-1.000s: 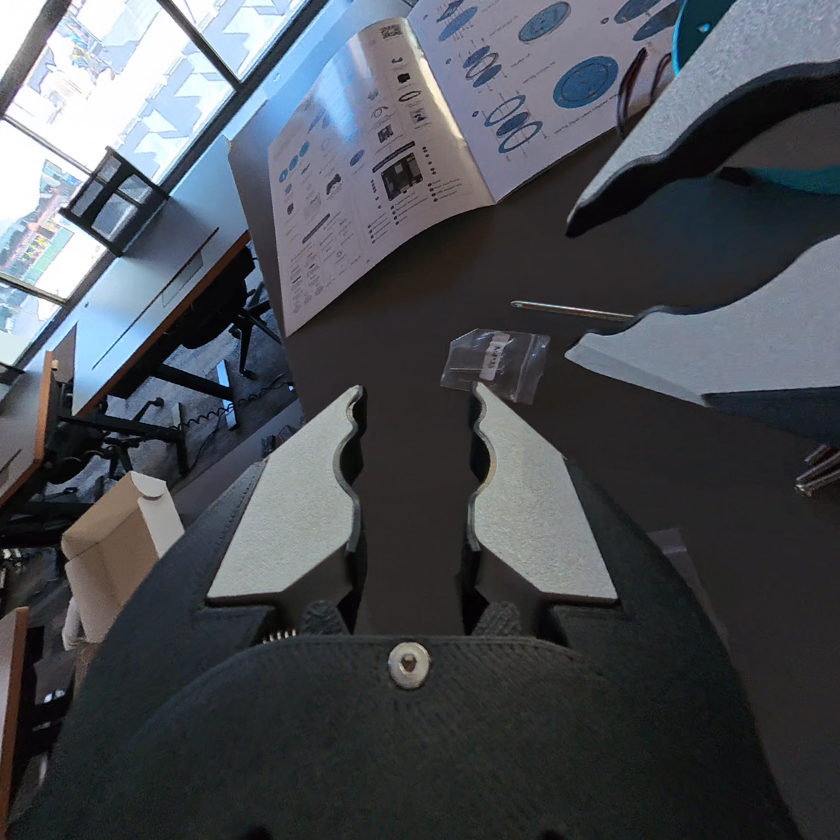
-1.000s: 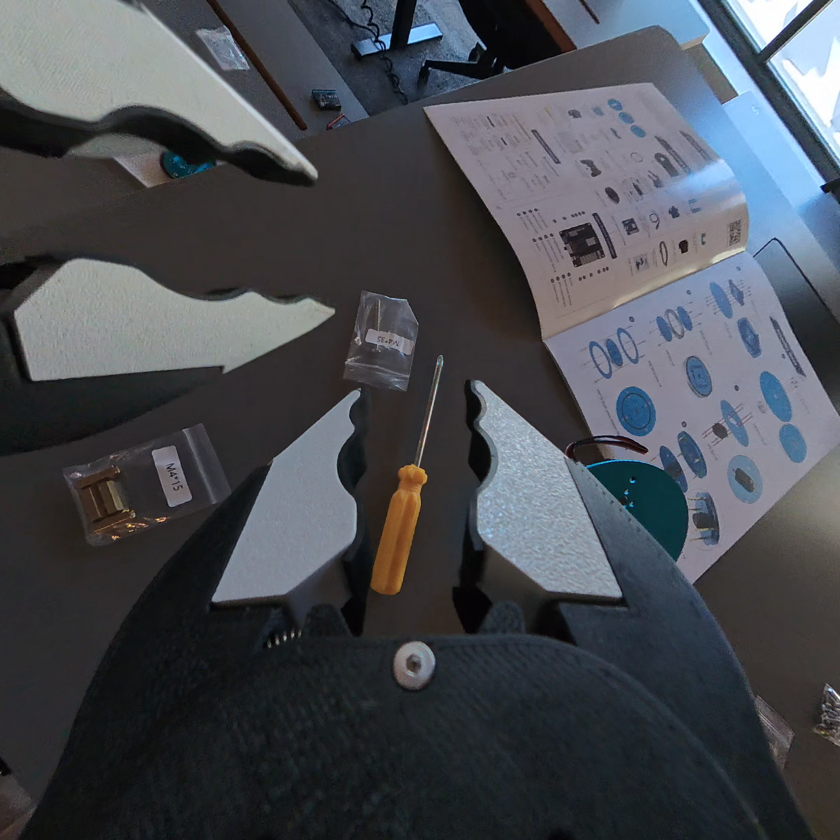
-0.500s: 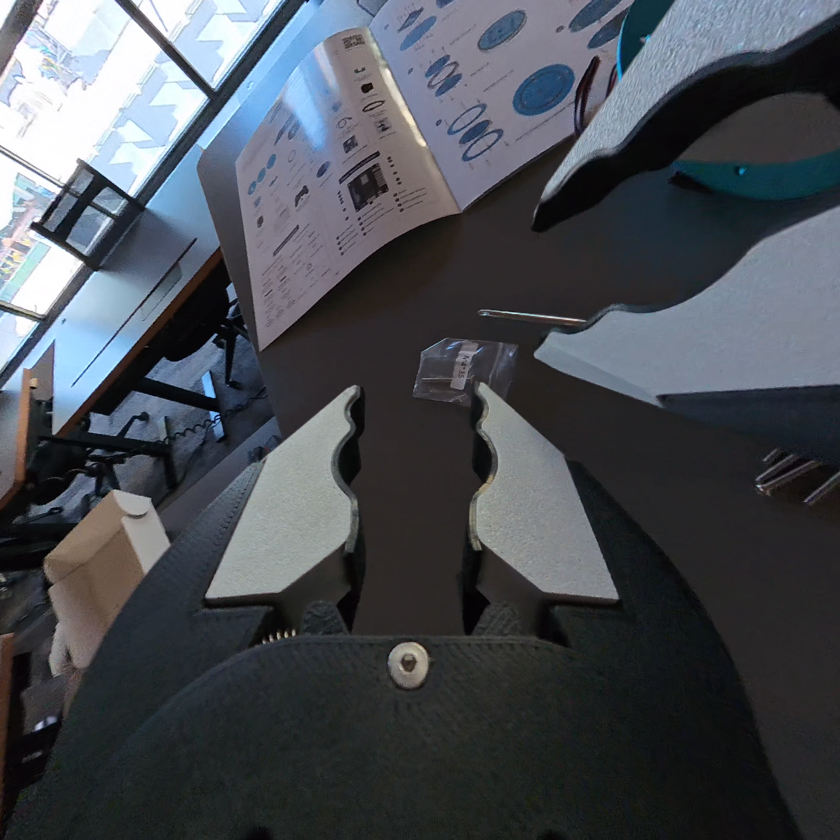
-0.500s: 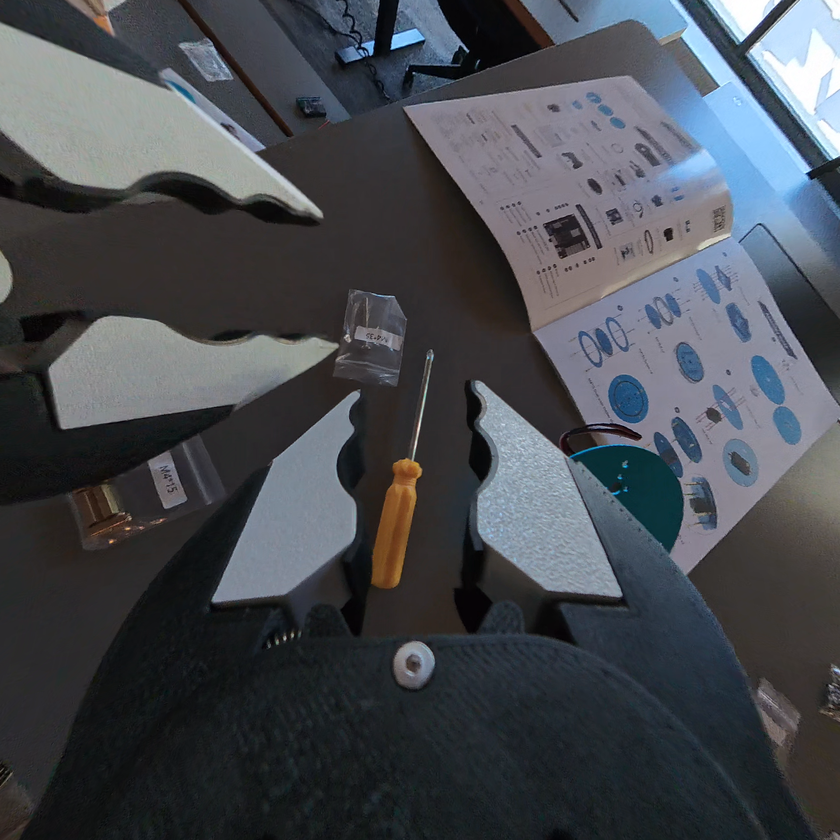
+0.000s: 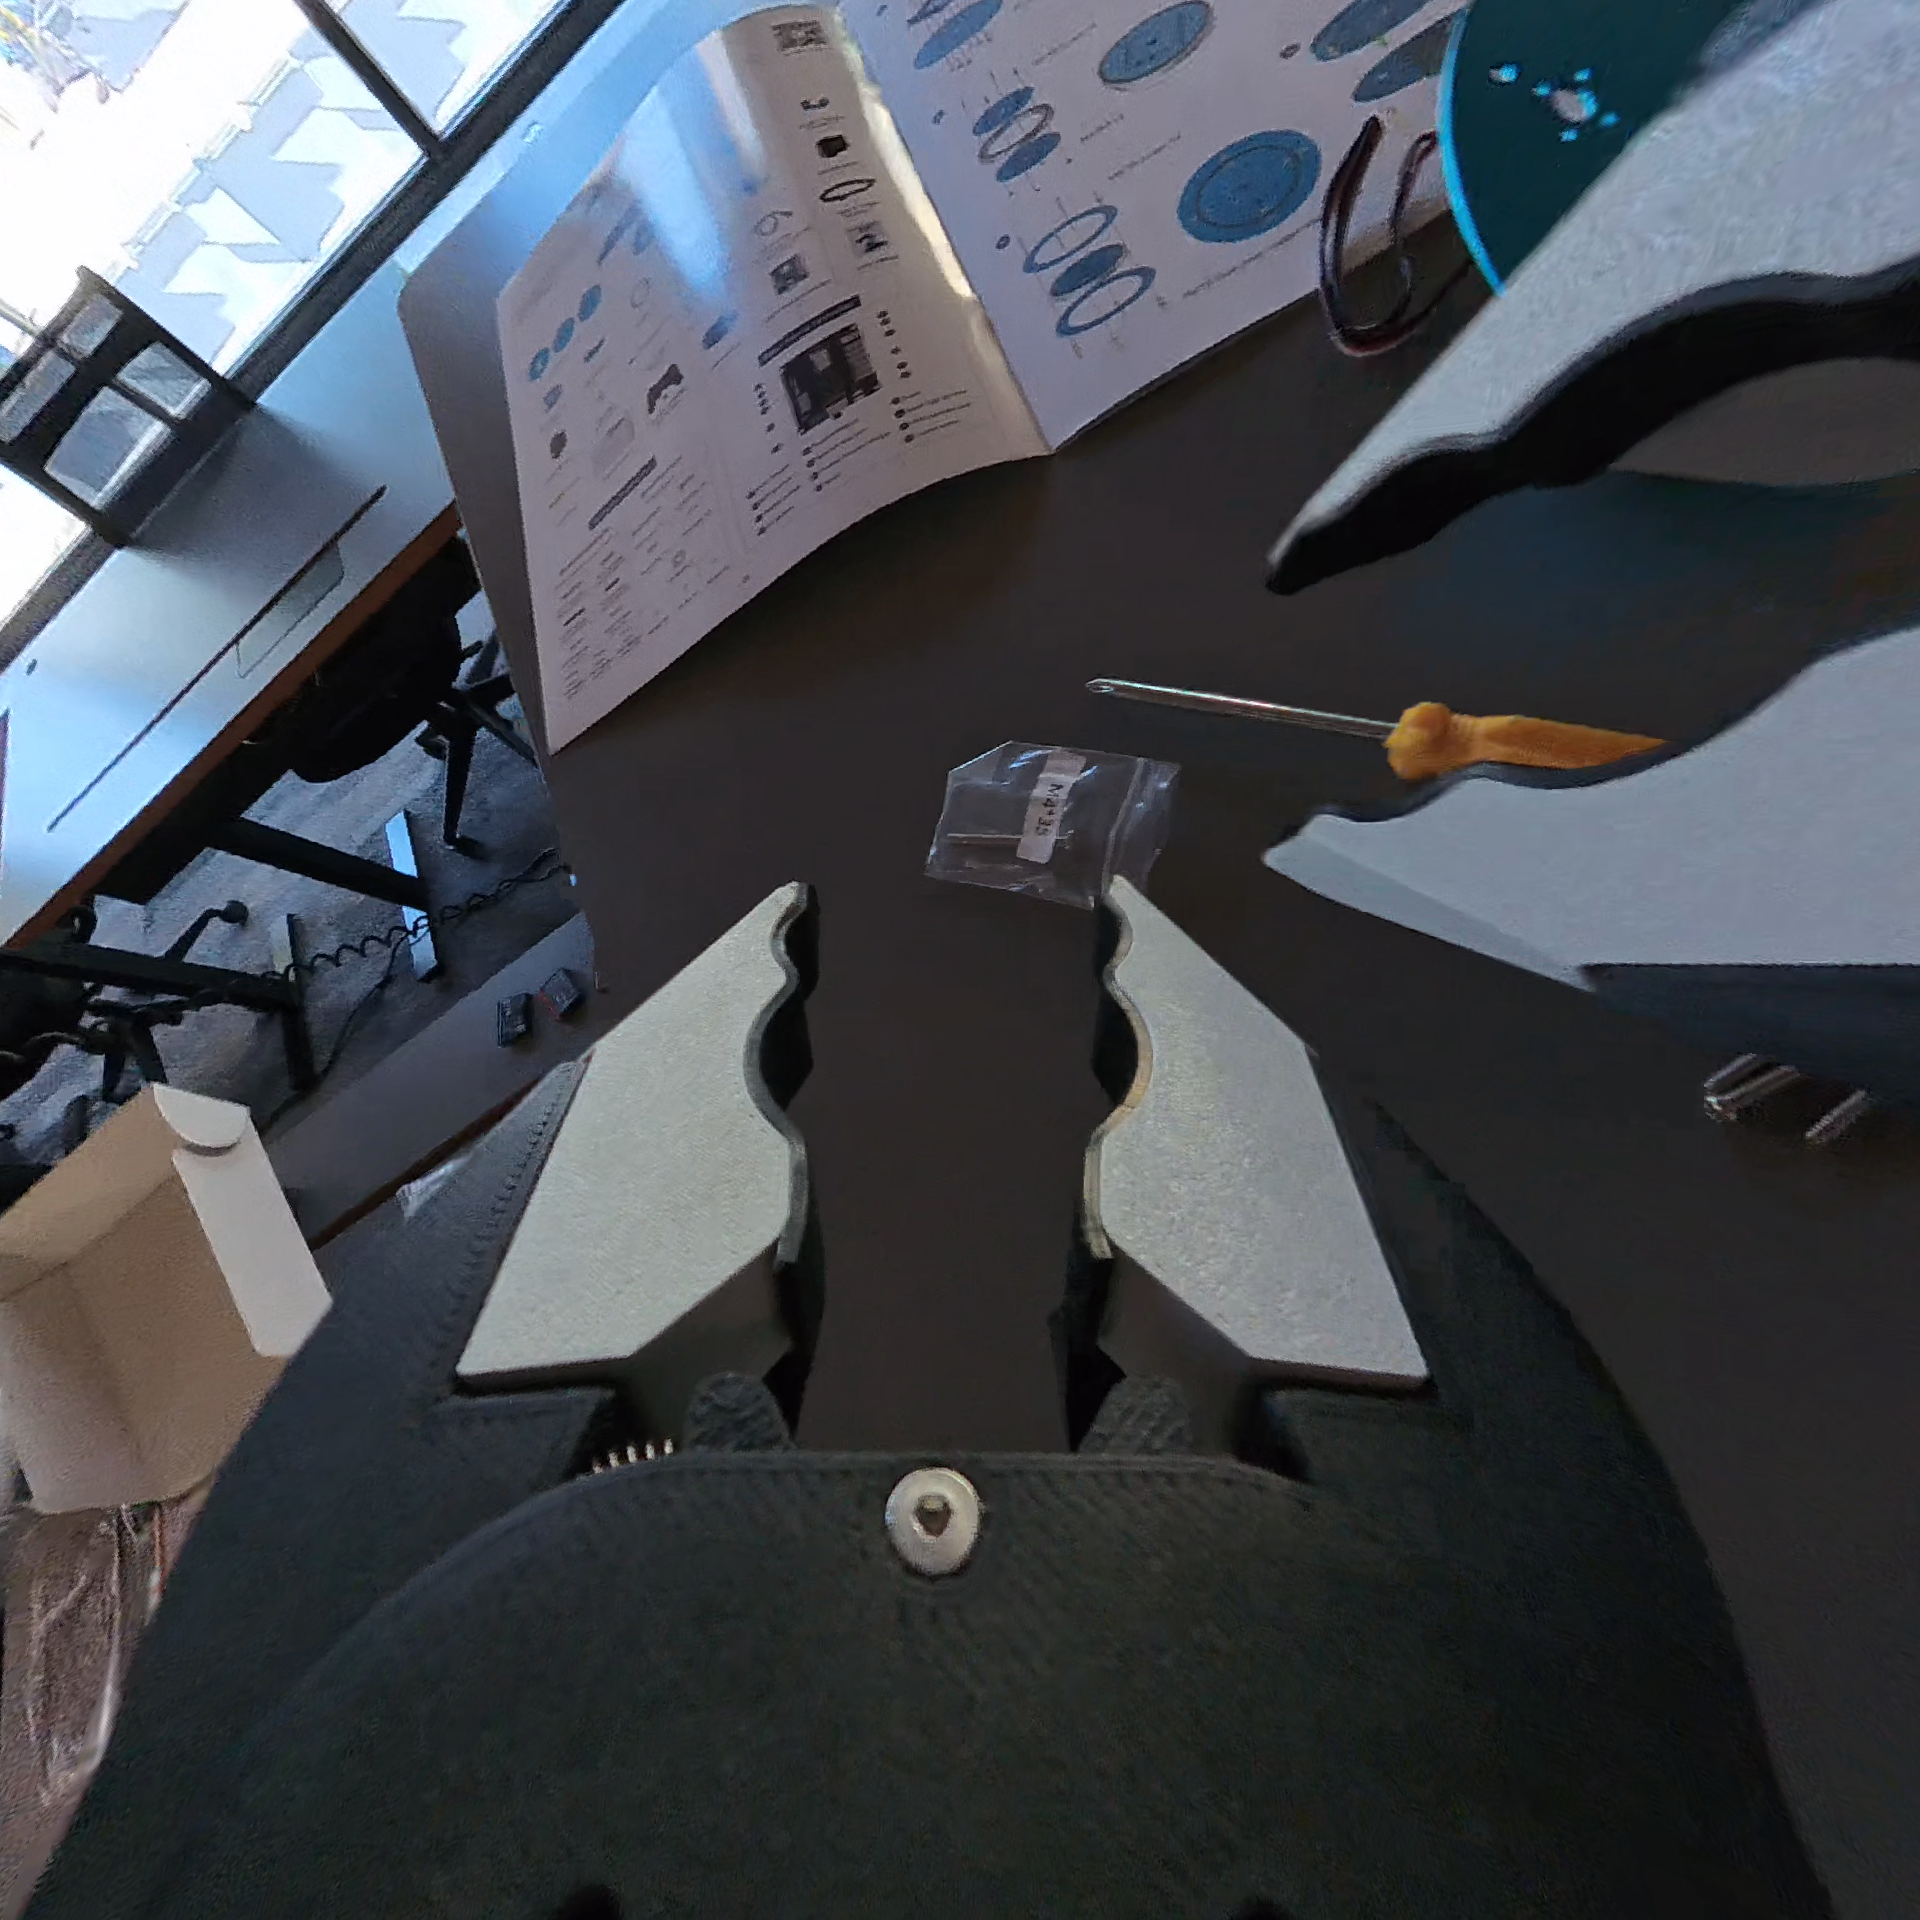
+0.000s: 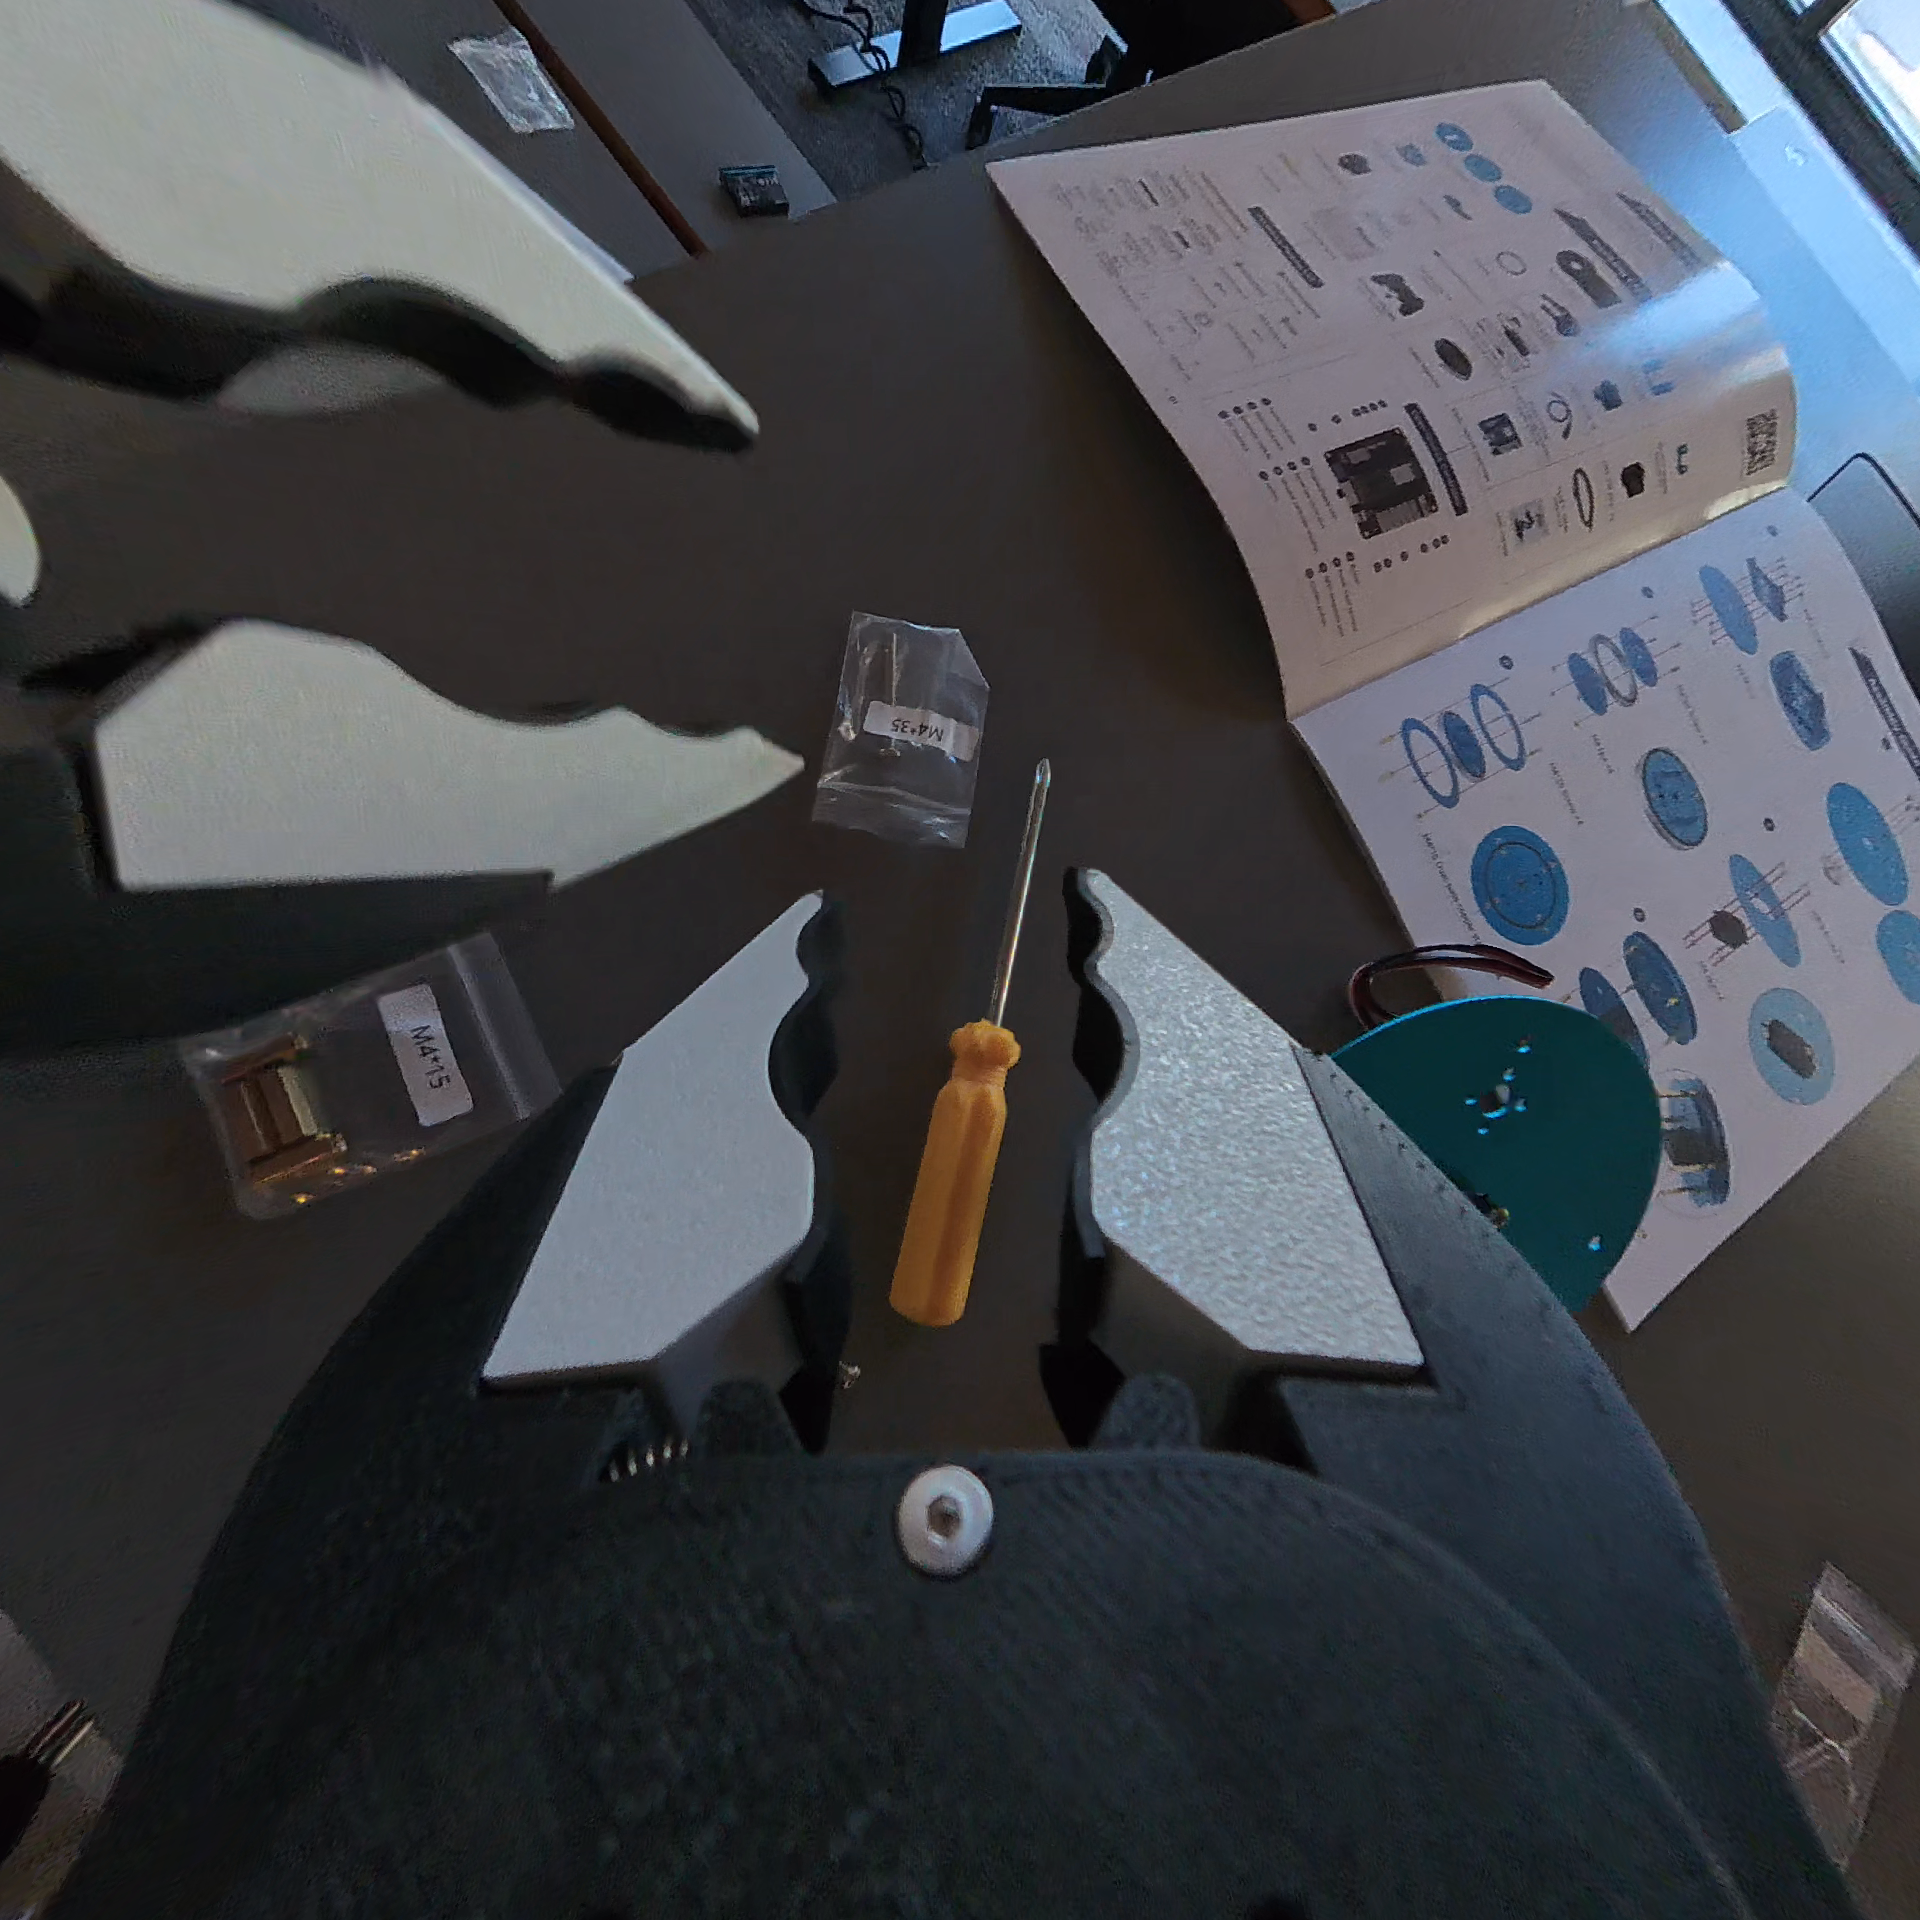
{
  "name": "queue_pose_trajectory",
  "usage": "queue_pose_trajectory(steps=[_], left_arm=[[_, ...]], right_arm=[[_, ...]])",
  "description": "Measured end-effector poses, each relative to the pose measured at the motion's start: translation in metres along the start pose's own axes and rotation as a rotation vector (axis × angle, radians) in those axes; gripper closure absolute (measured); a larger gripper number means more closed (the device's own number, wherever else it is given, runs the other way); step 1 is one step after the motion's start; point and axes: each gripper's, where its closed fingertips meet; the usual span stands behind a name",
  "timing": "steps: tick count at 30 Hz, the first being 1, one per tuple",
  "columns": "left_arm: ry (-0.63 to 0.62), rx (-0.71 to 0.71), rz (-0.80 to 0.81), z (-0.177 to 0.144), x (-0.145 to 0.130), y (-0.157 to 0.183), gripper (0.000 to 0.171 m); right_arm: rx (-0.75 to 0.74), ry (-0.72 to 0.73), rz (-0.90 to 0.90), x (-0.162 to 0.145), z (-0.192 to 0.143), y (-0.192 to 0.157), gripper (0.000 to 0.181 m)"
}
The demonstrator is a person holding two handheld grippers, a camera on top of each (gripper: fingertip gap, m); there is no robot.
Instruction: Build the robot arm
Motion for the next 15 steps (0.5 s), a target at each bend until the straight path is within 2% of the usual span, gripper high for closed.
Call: queue_pose_trajectory(steps=[2, 4, 8, 11, 13, 14, 15], left_arm=[[-0.023, -0.020, -0.053, 0.001, -0.006, -0.005, 0.117], [-0.033, -0.039, -0.070, 0.003, -0.009, -0.004, 0.119], [-0.041, -0.004, 0.029, 0.006, -0.009, 0.007, 0.122], [-0.010, -0.031, 0.004, 0.007, -0.009, 0.009, 0.124], [0.004, -0.111, -0.116, 0.006, -0.013, 0.006, 0.119], [0.018, -0.193, -0.178, 0.004, -0.016, 0.009, 0.119], [0.032, -0.264, -0.229, 0.001, -0.020, 0.011, 0.121]], right_arm=[[-0.046, -0.002, -0.062, -0.004, 0.002, 0.002, 0.139], [-0.013, 0.002, -0.060, -0.002, 0.003, -0.005, 0.139], [-0.014, 0.002, -0.019, 0.004, 0.001, 0.002, 0.139], [-0.006, 0.004, -0.024, 0.000, -0.001, -0.003, 0.139], [-0.055, 0.020, -0.121, -0.005, 0.000, -0.001, 0.139], [-0.013, 0.027, -0.133, -0.006, -0.001, -0.010, 0.139], [0.108, 0.050, -0.095, -0.004, -0.005, -0.027, 0.143]])
Point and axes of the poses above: each gripper's, where its closed fingertips meet, z out along the fingers, x out of its top, y = z × x across the jaws, and after that the axes turned 13 degrees about -x, right-handed
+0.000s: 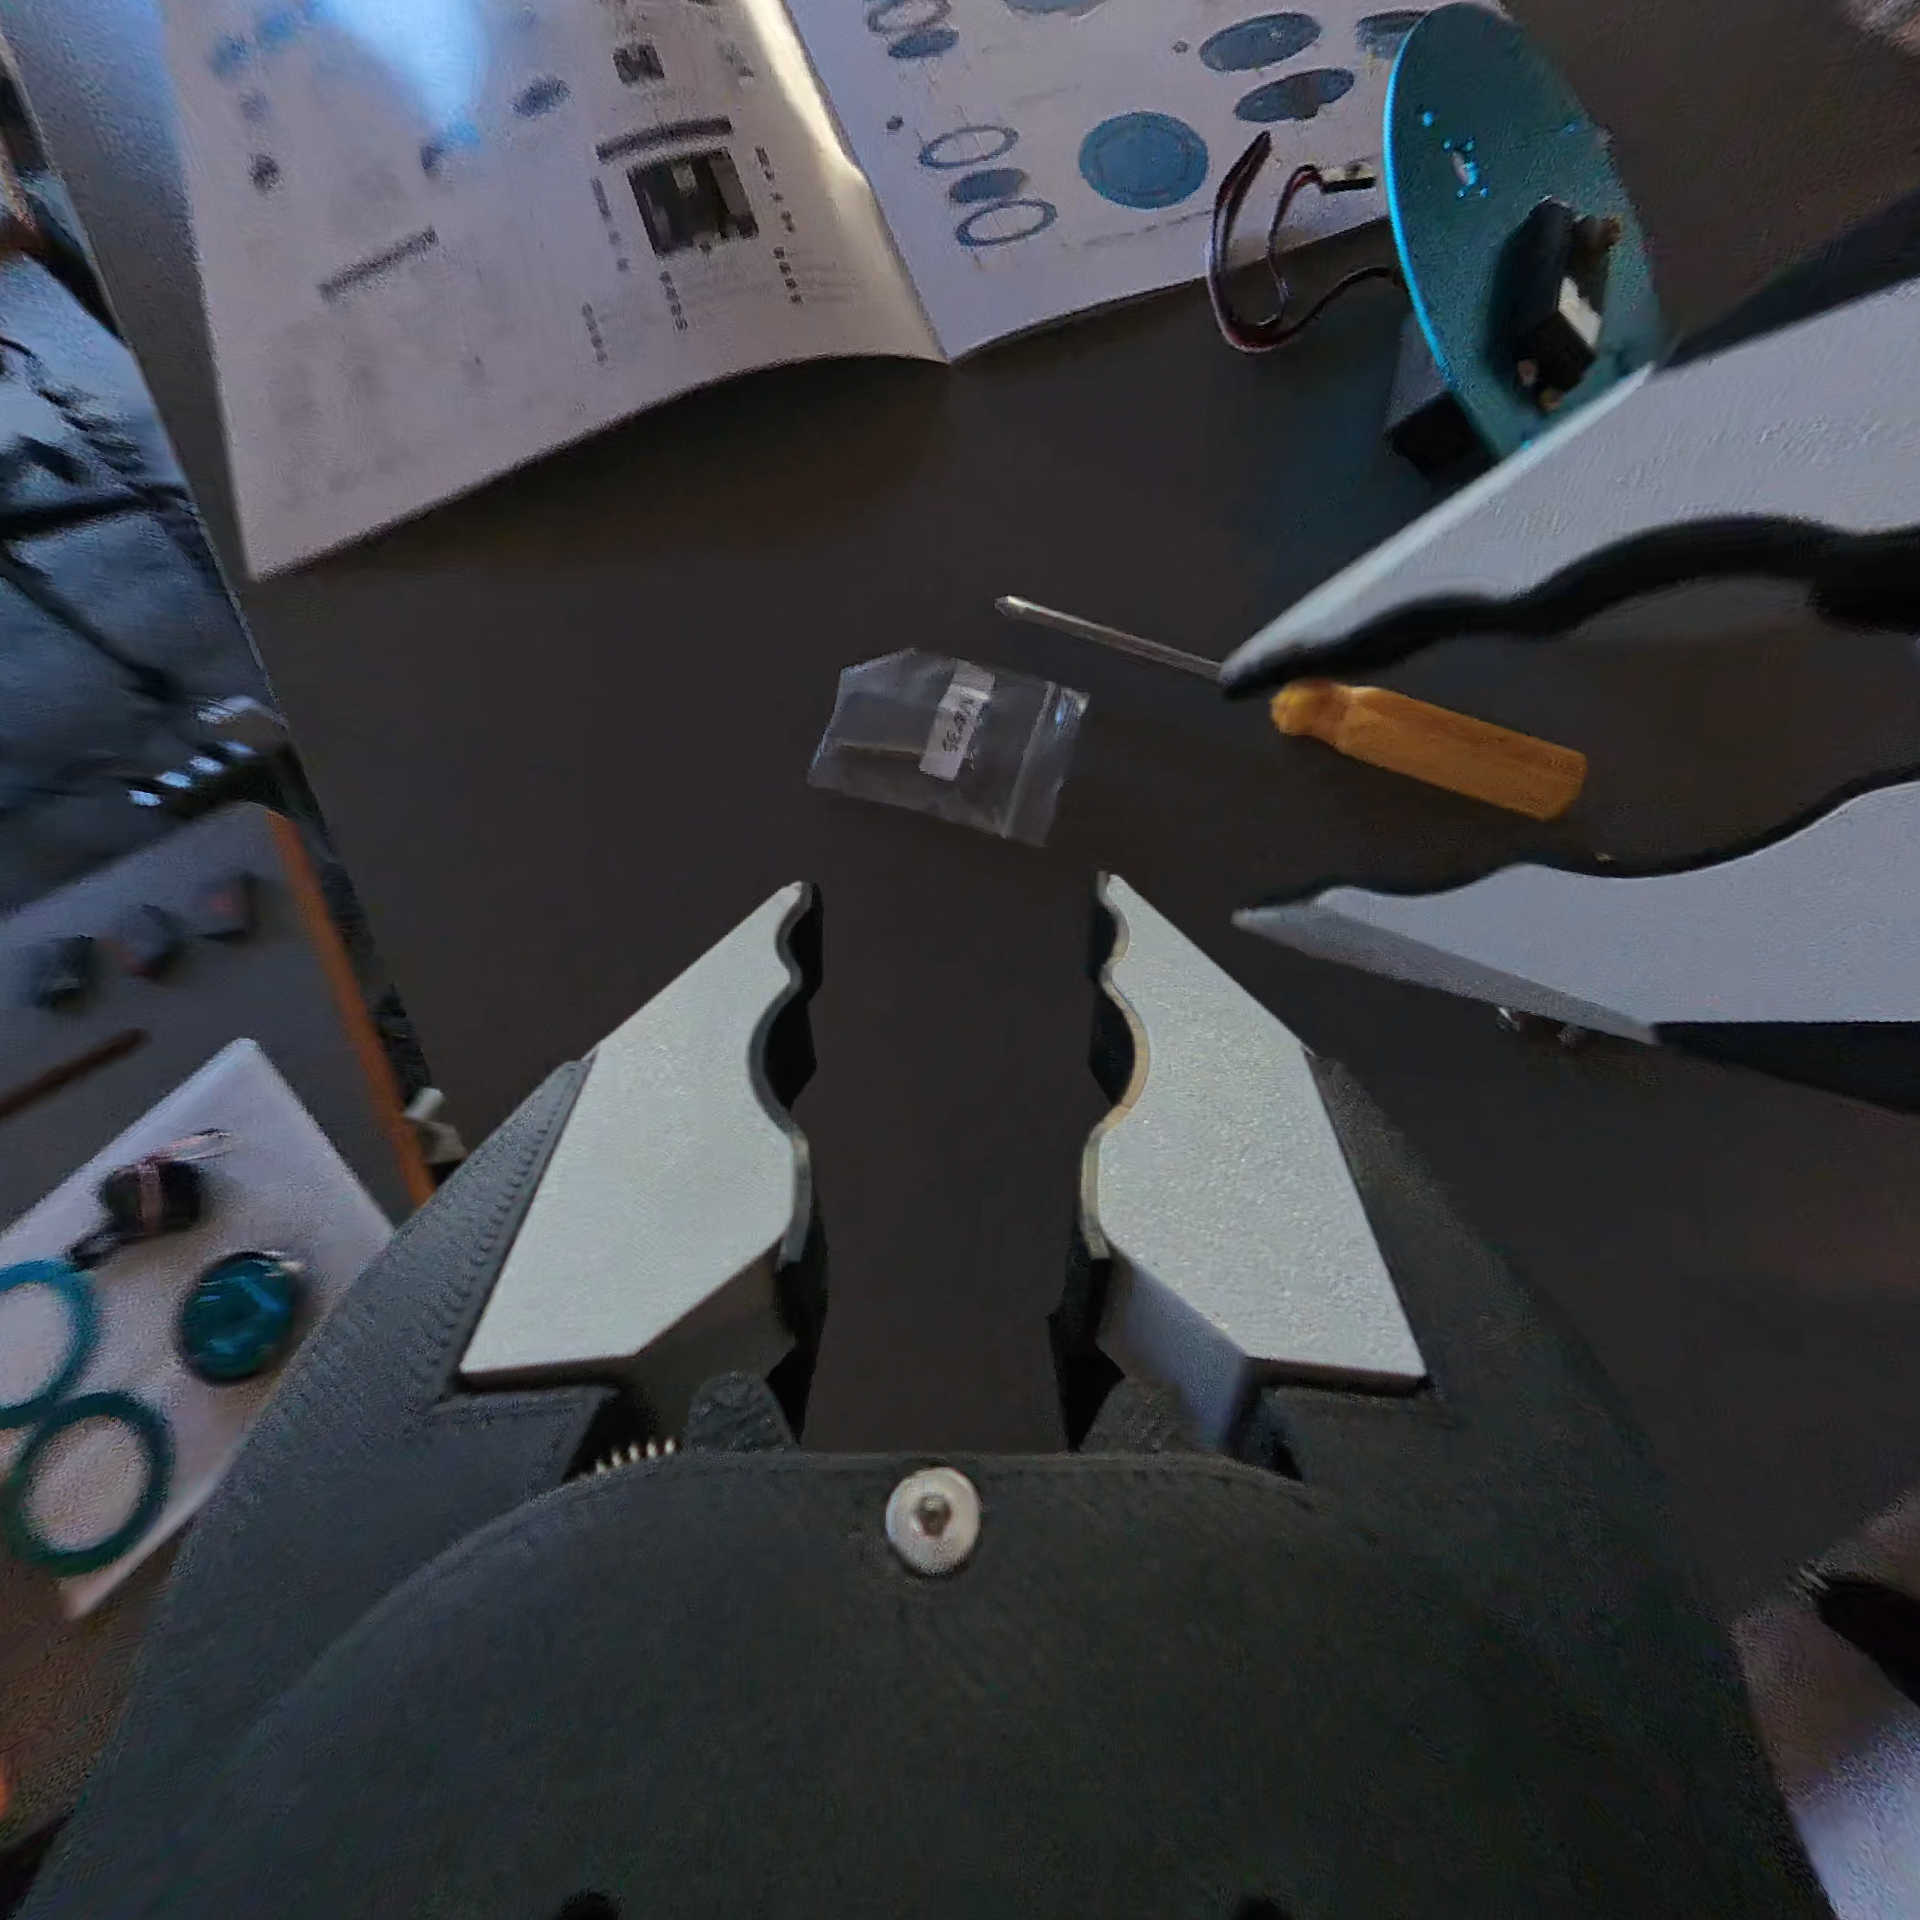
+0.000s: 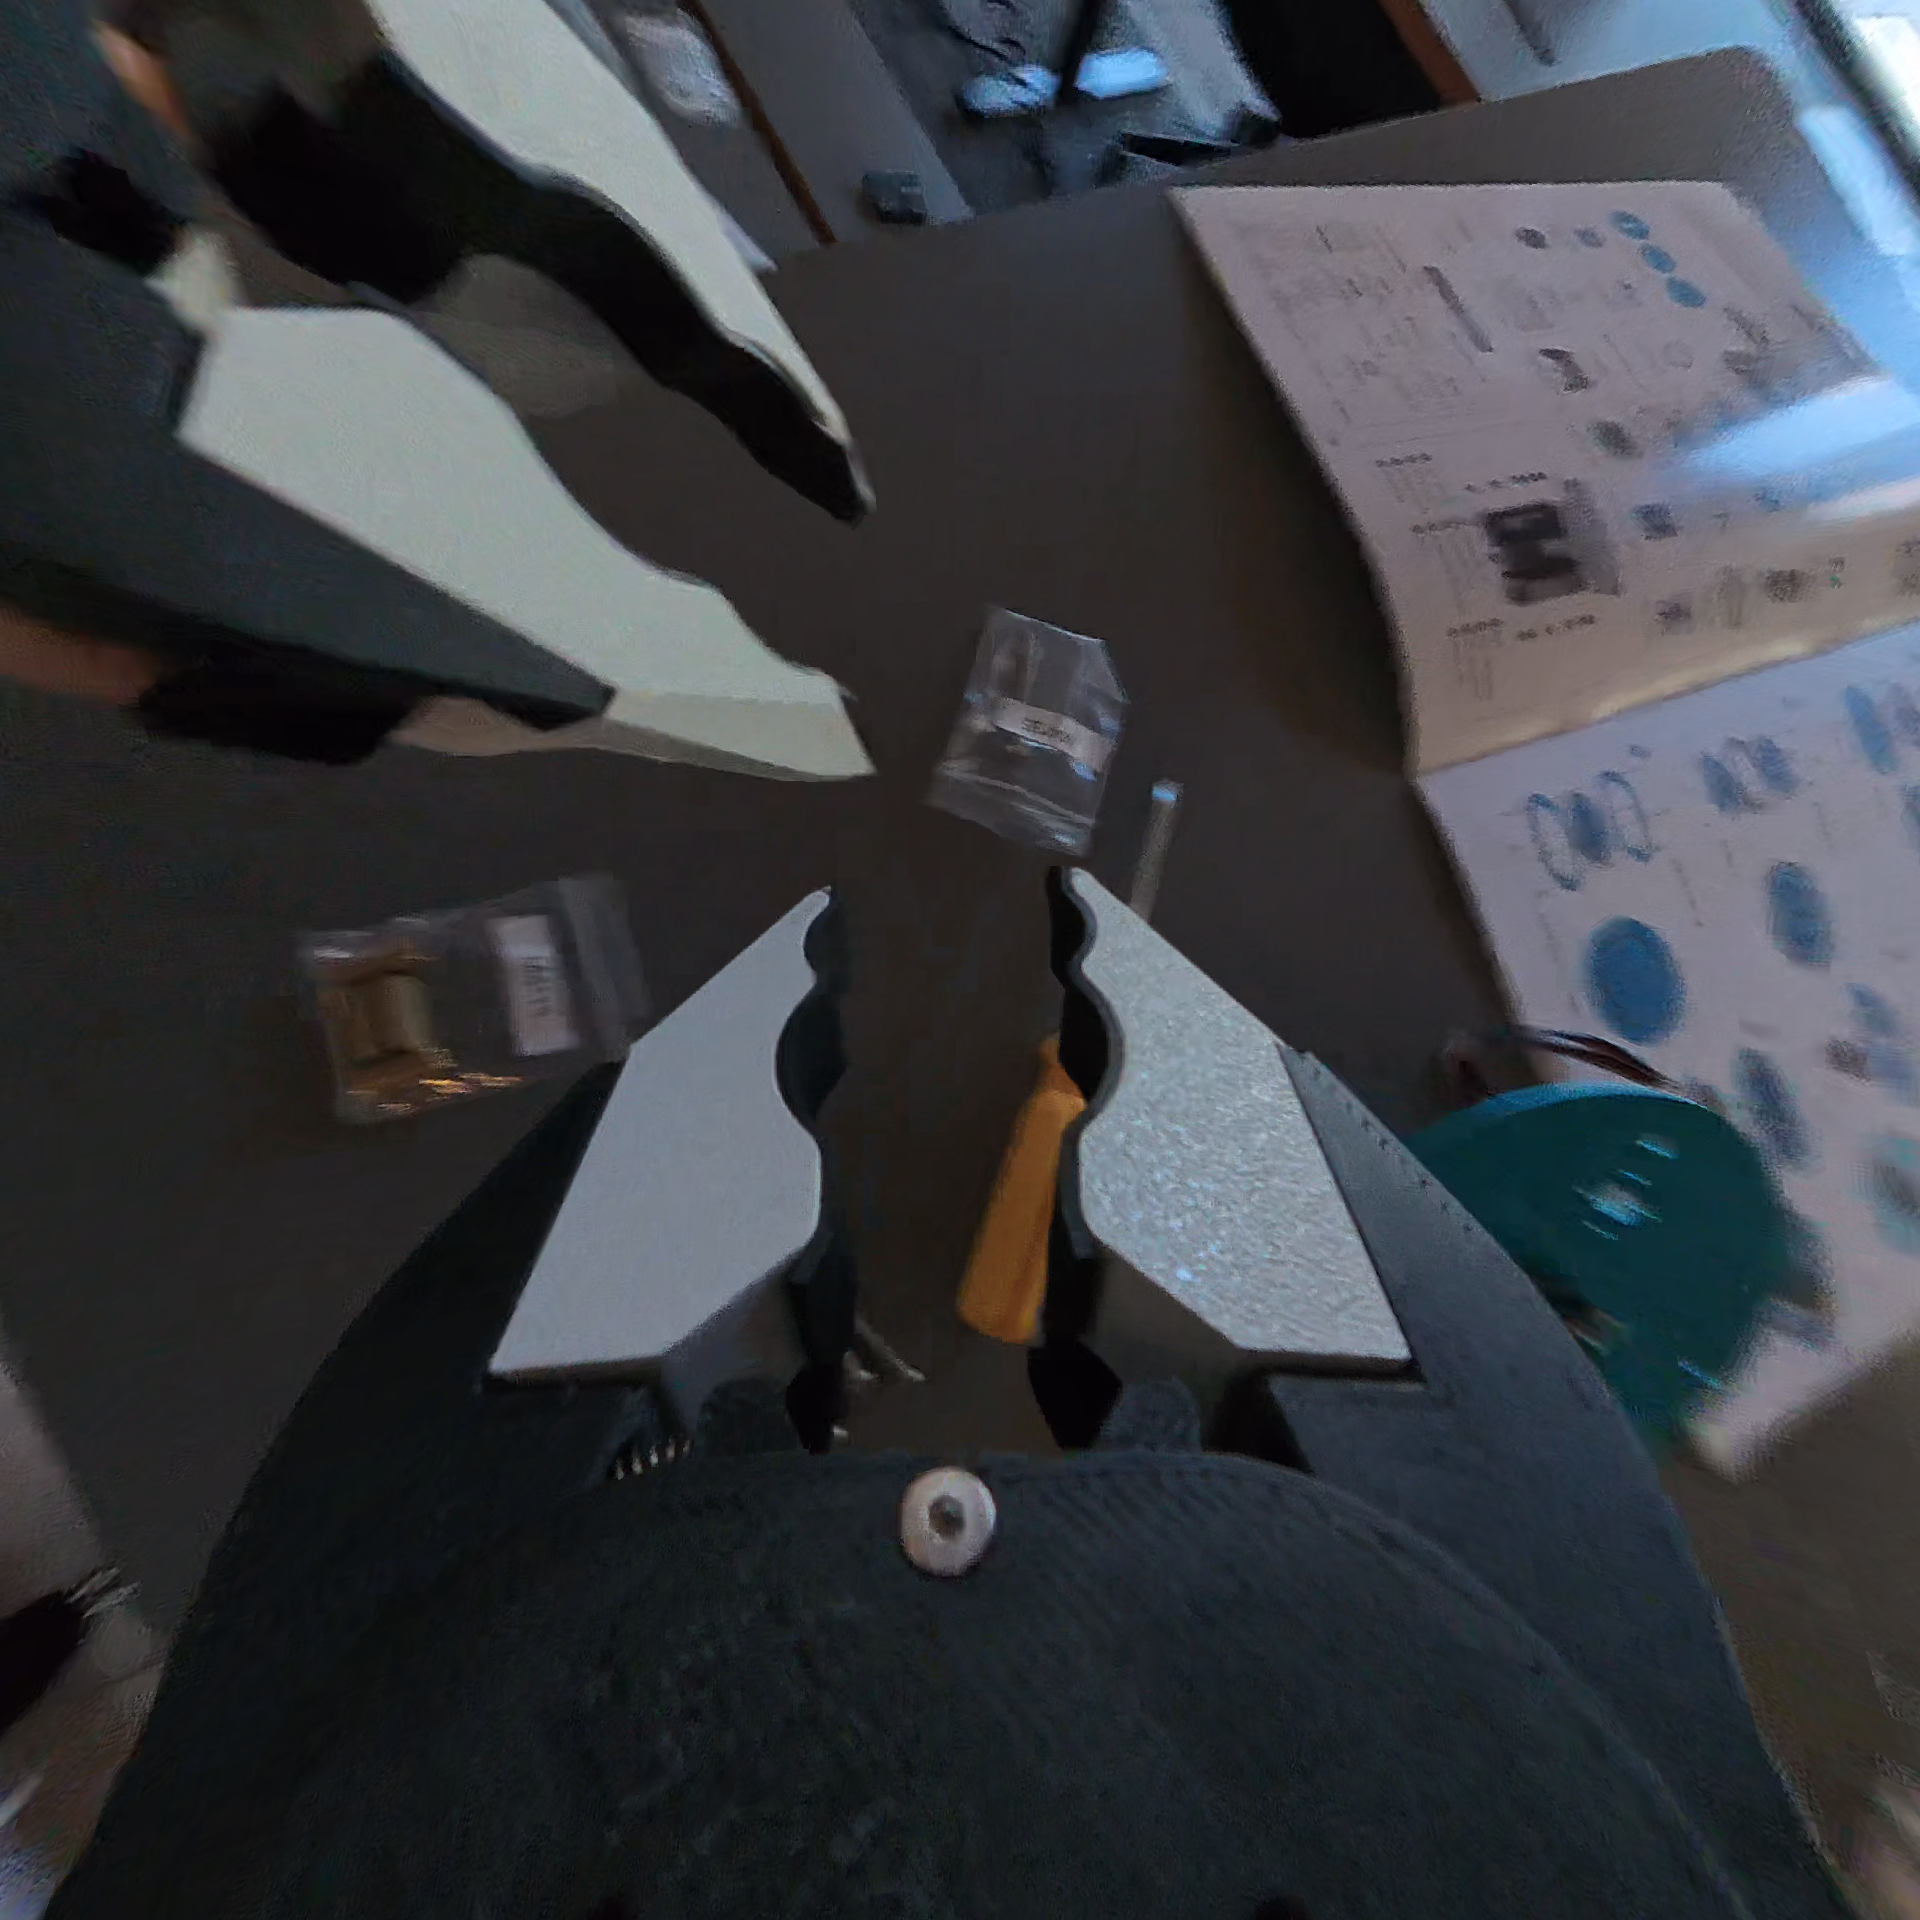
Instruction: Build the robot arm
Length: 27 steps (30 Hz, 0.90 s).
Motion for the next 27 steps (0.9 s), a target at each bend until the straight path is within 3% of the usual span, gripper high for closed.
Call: queue_pose_trajectory(steps=[3, 5, 9, 14, 20, 22, 25, 27], left_arm=[[0.009, -0.044, -0.075, -0.014, -0.022, -0.010, 0.127], [0.013, -0.054, -0.094, -0.021, -0.036, -0.011, 0.133], [0.032, -0.103, -0.111, -0.026, -0.053, 0.000, 0.137], [0.016, -0.188, -0.054, -0.026, -0.060, 0.022, 0.138], [0.043, -0.457, -0.066, -0.023, -0.059, 0.048, 0.140], [-0.021, -0.428, 0.004, -0.015, -0.065, 0.045, 0.139], [-0.087, -0.347, 0.212, -0.006, -0.065, 0.045, 0.139], [-0.125, -0.338, 0.312, -0.004, -0.065, 0.049, 0.150]], right_arm=[[0.441, 0.044, 0.168, 0.012, -0.019, -0.048, 0.164], [0.587, -0.017, 0.190, 0.002, -0.022, -0.062, 0.165], [0.532, -0.142, 0.025, -0.028, -0.005, -0.074, 0.153], [0.539, -0.095, -0.082, -0.029, -0.012, -0.084, 0.181], [0.520, 0.030, -0.082, -0.014, -0.023, -0.074, 0.181], [0.523, 0.024, -0.058, -0.017, -0.022, -0.068, 0.181], [0.528, 0.000, -0.034, -0.024, -0.017, -0.065, 0.165], [0.543, -0.016, -0.038, -0.029, -0.017, -0.068, 0.159]])
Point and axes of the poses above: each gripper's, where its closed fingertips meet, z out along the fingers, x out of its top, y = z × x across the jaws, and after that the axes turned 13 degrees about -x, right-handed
